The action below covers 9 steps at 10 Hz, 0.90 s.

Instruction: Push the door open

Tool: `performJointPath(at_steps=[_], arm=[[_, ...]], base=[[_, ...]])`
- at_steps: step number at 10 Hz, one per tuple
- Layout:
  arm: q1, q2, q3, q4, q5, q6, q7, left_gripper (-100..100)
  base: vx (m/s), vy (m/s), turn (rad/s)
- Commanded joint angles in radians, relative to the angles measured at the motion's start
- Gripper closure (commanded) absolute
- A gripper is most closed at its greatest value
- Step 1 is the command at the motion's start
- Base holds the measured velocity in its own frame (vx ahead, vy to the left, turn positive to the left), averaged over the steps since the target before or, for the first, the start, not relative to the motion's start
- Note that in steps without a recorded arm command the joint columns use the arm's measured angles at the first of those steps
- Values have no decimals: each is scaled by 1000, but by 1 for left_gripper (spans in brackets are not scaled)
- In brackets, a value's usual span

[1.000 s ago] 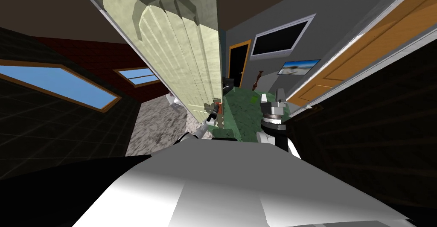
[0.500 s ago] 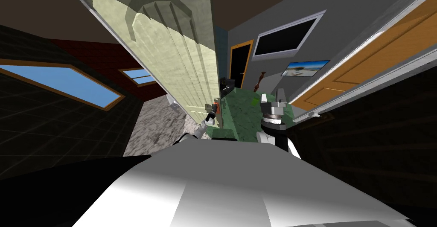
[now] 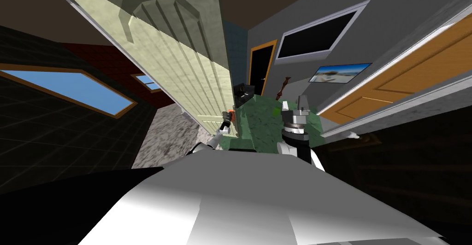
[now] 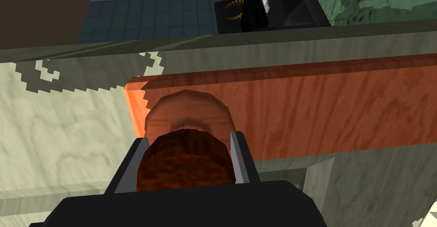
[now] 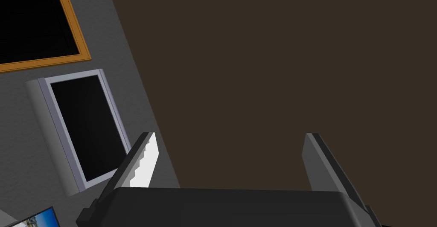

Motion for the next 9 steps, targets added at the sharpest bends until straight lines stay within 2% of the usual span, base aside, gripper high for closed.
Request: performJointPath(at_steps=[1,9], arm=[[-4,9,35,2,4,2,-11,100],[-14,18,124,28,12,-3,-26,100]], base=[[143,-143,91],[141,-147,70]])
